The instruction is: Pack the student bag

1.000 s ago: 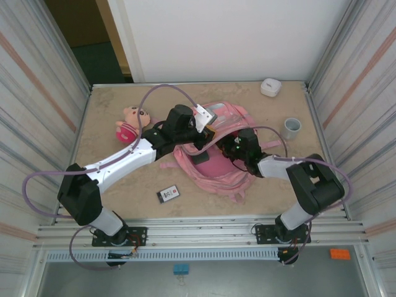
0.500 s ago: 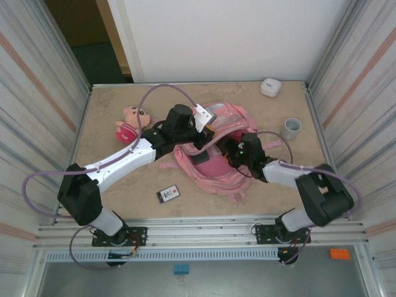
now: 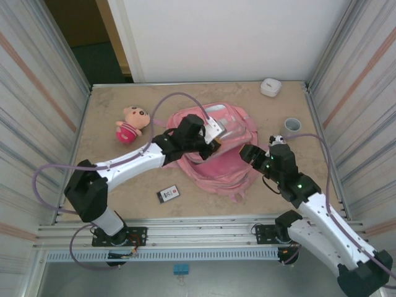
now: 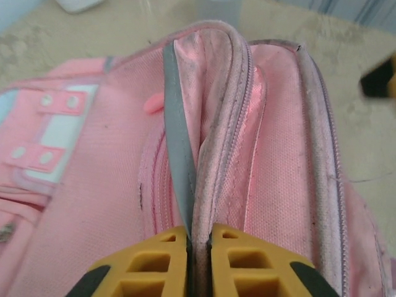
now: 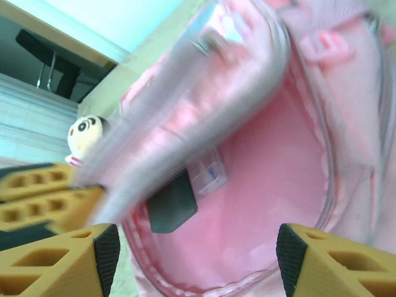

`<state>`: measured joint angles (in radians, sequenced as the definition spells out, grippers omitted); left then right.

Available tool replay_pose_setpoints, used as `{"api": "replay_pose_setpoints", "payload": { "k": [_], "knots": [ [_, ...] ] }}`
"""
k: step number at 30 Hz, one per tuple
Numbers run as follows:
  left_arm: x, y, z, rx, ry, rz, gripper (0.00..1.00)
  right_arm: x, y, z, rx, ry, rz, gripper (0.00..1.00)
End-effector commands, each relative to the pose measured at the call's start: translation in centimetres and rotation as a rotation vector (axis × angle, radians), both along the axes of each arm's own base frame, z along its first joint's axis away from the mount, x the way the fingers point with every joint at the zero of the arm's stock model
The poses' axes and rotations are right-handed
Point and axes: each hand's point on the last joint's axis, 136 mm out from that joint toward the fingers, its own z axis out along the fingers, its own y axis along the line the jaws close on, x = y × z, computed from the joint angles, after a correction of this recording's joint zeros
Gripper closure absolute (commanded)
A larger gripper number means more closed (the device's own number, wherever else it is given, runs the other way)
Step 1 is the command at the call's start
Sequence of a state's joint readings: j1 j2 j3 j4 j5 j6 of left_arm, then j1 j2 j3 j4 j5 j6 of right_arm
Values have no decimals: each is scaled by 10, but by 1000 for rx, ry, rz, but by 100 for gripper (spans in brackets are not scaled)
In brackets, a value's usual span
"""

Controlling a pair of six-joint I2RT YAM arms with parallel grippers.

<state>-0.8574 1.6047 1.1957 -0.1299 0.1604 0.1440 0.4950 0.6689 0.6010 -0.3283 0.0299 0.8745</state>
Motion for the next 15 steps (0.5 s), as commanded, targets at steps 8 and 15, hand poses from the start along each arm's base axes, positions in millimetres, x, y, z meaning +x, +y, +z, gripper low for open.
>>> {"api": "replay_pose_setpoints", "payload": {
  "k": [8, 15],
  "knots": [
    [-26, 7, -22, 15, 87, 8, 17, -16, 27, 11, -510, -261, 478, 32],
    [8, 96, -11, -152, 231, 255, 16, -39, 76, -21, -854, -365, 918, 34]
  ]
}}
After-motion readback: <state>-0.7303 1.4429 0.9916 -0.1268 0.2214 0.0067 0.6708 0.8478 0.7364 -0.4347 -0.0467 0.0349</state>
